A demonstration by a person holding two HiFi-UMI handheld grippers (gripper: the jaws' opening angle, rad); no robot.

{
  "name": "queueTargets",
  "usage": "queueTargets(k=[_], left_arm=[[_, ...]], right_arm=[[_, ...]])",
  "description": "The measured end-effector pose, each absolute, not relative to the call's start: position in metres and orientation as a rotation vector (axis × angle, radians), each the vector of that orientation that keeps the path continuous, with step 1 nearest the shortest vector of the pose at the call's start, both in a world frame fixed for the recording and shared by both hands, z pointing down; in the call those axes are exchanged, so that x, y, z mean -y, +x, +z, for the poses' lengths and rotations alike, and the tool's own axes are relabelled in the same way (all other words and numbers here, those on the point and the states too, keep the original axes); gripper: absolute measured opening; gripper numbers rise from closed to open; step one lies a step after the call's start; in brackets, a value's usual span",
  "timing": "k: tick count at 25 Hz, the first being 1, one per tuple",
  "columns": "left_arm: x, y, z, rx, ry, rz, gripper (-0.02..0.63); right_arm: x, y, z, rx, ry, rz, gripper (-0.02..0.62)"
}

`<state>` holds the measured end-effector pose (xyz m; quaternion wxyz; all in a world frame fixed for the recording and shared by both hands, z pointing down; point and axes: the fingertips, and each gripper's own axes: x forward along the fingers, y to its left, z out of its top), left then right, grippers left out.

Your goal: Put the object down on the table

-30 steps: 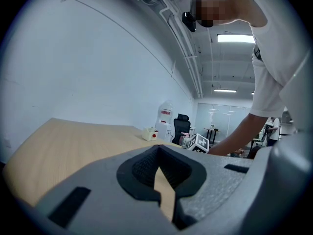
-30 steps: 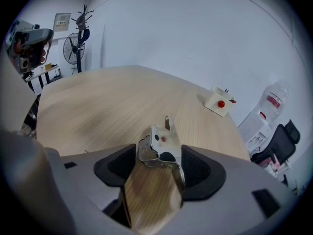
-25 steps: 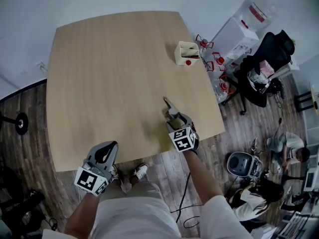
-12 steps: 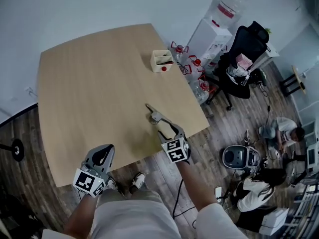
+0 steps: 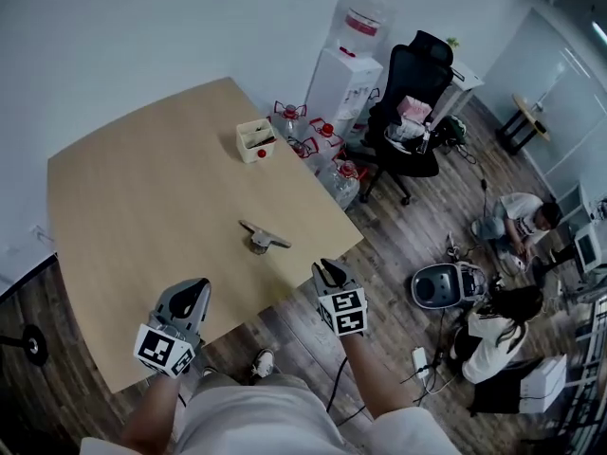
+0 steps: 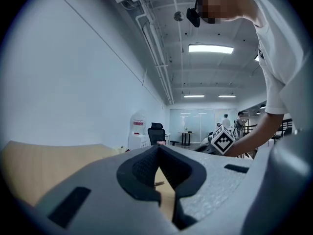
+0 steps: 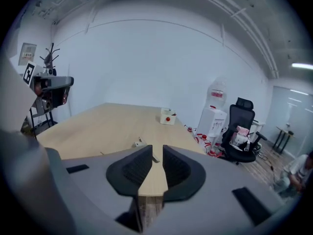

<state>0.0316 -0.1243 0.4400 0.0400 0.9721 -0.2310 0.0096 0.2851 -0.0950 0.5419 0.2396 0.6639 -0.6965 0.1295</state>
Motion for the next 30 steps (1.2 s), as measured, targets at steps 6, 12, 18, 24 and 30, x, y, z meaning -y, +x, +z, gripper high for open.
queueTargets(k=[6, 12, 18, 24, 30], left_arm=[[0.129, 0.051, 0.412, 0.675, 3.03, -0.005, 0.005], [0.138, 0.059, 0.379, 0.691, 3.072, -0.08, 0.005], [0.141, 0.05, 0.338, 0.707, 3.127, -0.18, 0.005], [0.149, 0.014, 0.313, 0.783, 3.119, -0.231, 0.005], [0.154, -0.018, 0.316, 0.874, 3.116, -0.182, 0.005]], right_arm=[[0.051, 0.333, 0.494, 1.906, 2.063, 0.366, 0.002], [0.022, 0.363, 0.446, 1.931, 2.205, 0.342, -0.002], [-0.008, 0.367, 0.39, 1.948, 2.325, 0.232, -0.002], [-0.029, 0.355, 0.344, 1.953, 2.405, 0.136, -0.002], [-0.042, 0.344, 0.324, 1.924, 2.486, 0.068, -0.002]])
